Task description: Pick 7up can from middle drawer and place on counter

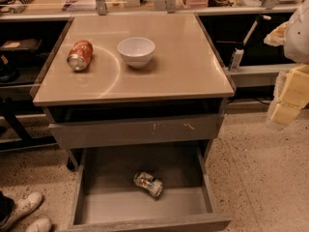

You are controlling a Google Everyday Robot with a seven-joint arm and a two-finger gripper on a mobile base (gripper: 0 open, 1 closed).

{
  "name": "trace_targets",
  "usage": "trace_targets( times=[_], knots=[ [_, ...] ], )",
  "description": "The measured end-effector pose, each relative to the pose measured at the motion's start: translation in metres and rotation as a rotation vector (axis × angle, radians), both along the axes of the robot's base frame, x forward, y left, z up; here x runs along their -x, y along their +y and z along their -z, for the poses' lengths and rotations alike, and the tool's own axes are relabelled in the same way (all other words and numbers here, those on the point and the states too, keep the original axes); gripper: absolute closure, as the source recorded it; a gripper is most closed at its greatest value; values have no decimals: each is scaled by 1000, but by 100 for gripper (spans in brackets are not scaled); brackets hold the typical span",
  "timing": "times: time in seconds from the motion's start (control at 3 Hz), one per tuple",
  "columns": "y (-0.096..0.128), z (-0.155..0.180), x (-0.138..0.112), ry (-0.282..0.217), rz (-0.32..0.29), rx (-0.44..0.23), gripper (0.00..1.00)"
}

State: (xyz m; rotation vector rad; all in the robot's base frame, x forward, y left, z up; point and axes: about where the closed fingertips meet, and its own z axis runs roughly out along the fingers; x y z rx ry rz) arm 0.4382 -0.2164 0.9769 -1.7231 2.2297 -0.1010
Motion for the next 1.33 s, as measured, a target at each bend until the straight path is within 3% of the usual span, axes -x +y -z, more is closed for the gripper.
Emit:
trace_targets(
  times=[0.67, 1.0, 1.33],
  knots=[
    [6, 12, 3, 8, -2, 10, 0],
    [30, 54, 8, 39, 41, 3, 0],
    [61, 129, 16, 130, 102, -10, 0]
  ],
)
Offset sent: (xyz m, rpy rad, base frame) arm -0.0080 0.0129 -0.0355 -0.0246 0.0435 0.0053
